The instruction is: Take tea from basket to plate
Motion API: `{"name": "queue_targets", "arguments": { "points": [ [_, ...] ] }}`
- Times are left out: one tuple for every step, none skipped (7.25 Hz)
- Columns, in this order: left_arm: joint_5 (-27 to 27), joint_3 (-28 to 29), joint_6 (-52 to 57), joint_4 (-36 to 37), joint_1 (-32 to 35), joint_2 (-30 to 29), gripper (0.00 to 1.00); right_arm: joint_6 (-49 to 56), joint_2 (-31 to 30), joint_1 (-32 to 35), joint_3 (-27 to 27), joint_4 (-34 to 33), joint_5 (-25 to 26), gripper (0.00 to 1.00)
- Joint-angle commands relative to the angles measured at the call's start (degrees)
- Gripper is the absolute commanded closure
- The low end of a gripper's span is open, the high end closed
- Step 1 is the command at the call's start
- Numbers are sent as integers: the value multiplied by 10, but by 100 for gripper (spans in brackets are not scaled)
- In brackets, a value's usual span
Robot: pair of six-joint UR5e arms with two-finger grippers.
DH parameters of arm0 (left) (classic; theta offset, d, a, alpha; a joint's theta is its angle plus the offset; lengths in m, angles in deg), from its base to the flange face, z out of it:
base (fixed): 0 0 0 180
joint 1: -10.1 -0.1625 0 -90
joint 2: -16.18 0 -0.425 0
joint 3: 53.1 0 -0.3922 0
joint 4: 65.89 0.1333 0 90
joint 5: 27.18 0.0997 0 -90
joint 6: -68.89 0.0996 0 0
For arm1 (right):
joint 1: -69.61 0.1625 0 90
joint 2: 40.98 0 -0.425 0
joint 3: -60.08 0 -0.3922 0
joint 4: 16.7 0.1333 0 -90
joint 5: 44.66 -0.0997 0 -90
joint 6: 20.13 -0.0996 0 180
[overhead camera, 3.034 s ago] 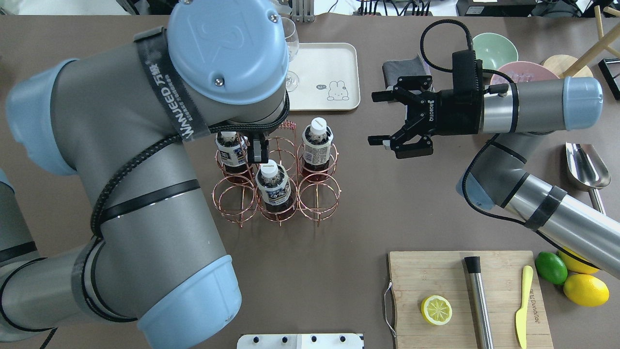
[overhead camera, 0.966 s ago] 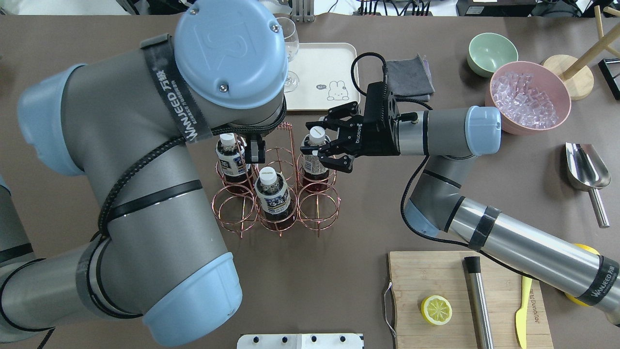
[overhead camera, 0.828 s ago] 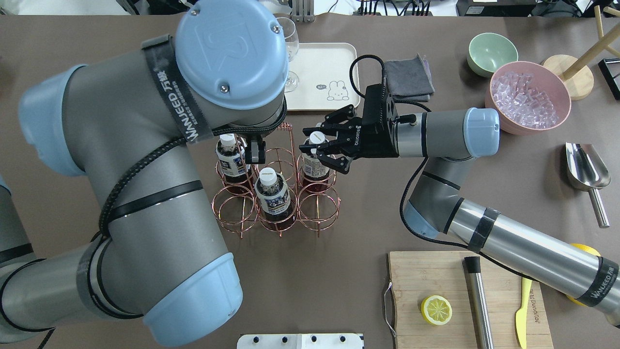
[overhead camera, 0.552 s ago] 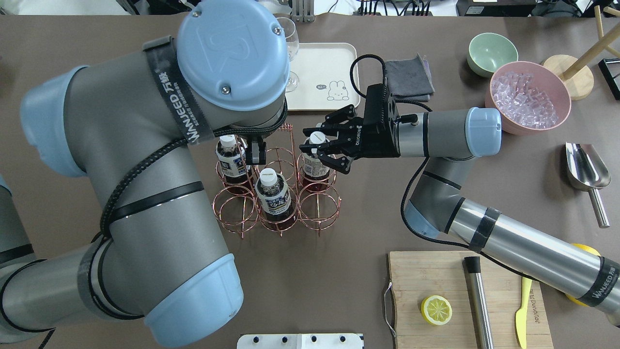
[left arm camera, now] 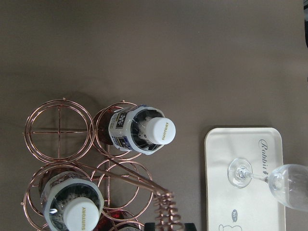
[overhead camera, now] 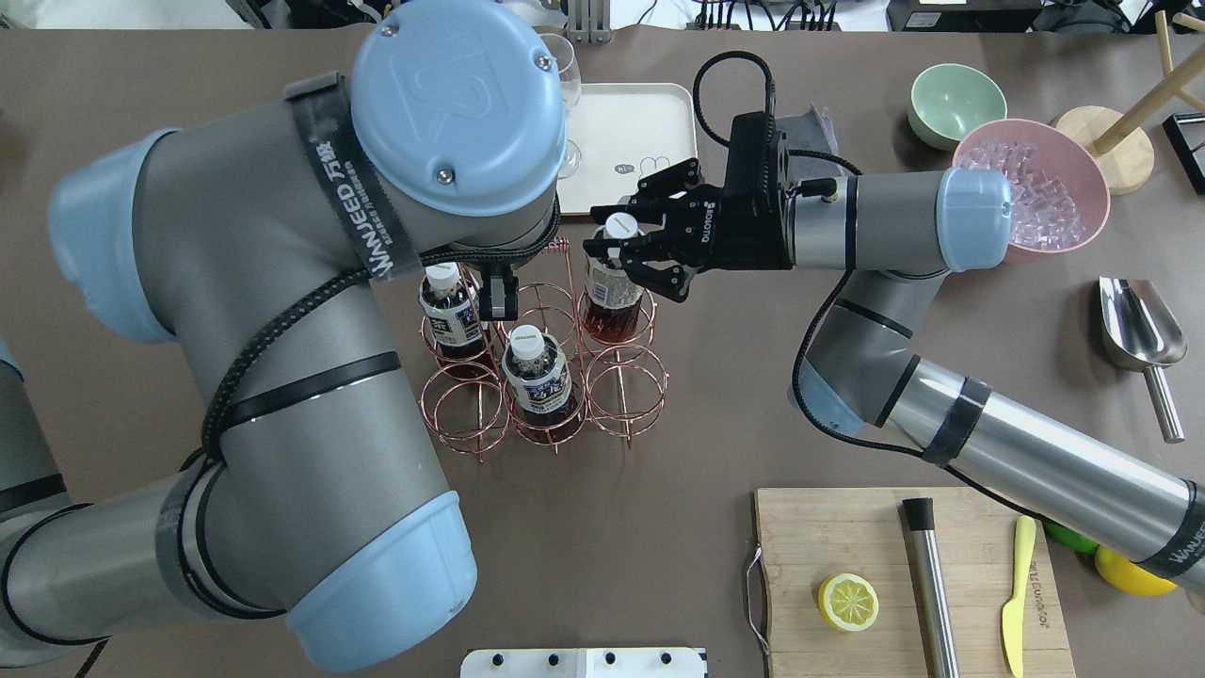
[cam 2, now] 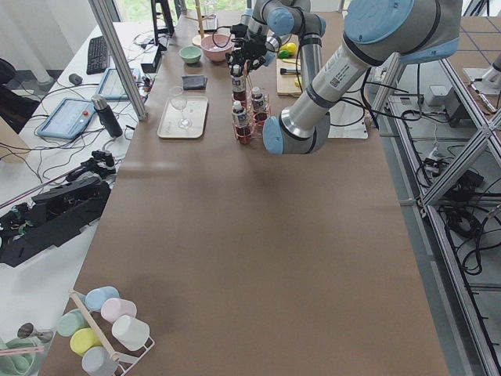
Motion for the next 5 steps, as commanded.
{"name": "queue_targets", "arguments": {
  "points": [
    [0, 1, 0, 0, -2, -2, 100, -40, 8, 56, 69, -65, -24, 100],
    [0, 1, 0, 0, -2, -2, 100, -51, 12, 82, 101, -105, -41, 100],
    [0, 1, 0, 0, -3, -3, 100, -63, 29, 109, 104, -120, -56, 100],
    [1, -3, 1, 2, -1, -5, 100, -64, 37, 128, 99, -124, -52, 100],
    [0, -23, 8, 8, 18, -1, 100, -61, 38, 150, 80, -133, -32, 100]
  ]
}}
